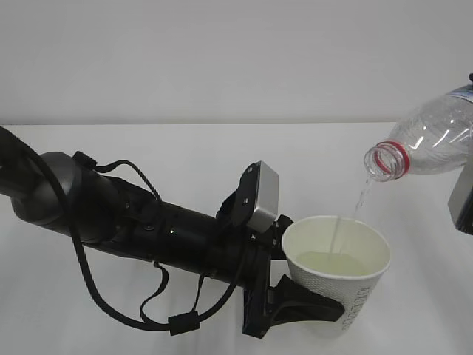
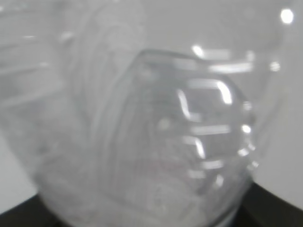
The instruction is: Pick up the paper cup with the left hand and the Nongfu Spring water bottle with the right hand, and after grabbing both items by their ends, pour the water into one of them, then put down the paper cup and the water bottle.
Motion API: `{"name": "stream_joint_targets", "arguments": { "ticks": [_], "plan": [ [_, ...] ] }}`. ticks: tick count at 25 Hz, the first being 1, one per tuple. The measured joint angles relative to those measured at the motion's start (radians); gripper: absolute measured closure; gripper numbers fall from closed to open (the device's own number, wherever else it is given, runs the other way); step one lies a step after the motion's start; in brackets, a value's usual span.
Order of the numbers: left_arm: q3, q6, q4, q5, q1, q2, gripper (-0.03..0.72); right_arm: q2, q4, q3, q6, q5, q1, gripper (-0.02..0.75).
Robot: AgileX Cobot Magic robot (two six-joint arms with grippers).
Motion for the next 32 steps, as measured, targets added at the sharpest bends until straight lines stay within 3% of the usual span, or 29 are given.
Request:
{"name": "stream_joint_targets", "arguments": {
  "ticks": [32],
  "plan": [
    [0.0, 0.0, 0.0, 0.0, 0.0, 0.0, 0.171, 0.0, 0.0, 0.0, 0.0, -0.002, 0.0, 0.288]
  ]
}}
